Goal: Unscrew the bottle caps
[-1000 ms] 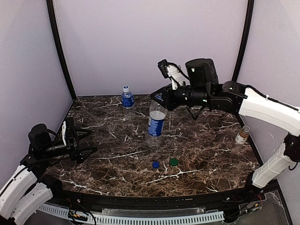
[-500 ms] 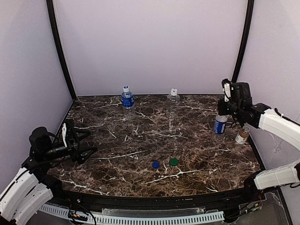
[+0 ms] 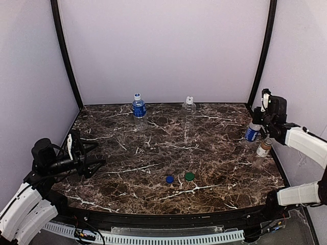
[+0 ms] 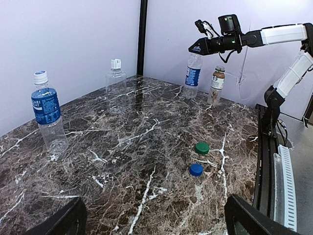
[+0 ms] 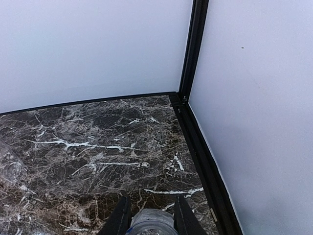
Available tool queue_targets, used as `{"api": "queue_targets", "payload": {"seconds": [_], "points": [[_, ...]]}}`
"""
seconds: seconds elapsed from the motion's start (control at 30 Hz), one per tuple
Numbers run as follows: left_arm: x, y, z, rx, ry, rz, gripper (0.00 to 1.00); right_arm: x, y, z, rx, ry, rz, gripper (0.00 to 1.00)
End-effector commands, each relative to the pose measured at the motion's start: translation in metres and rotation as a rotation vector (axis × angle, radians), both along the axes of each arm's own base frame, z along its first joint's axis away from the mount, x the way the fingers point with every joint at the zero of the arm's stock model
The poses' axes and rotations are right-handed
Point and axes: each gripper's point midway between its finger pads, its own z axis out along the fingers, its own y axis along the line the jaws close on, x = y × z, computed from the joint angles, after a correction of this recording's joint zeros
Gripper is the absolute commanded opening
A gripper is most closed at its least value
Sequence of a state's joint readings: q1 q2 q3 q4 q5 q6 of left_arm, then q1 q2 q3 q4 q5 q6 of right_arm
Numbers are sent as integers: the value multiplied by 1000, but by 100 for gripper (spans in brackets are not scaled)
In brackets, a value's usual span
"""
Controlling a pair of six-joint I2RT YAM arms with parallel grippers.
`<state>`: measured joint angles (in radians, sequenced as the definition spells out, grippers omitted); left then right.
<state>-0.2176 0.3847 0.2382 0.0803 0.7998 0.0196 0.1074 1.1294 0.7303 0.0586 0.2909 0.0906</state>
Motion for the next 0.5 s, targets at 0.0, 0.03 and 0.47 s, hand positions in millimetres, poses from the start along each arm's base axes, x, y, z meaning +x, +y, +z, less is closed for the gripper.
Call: {"api": "queue_targets", "payload": {"seconds": [0.0, 0.03, 0.47], "points": [[1, 1, -4, 5, -5, 5, 99, 7, 0, 1, -3, -34, 8, 0], [1, 1, -5, 5, -5, 6, 99, 7, -2, 2, -11, -40, 4, 0], [1, 1, -5, 7, -10, 5, 99, 6, -15, -15, -41, 24, -42, 0]]}}
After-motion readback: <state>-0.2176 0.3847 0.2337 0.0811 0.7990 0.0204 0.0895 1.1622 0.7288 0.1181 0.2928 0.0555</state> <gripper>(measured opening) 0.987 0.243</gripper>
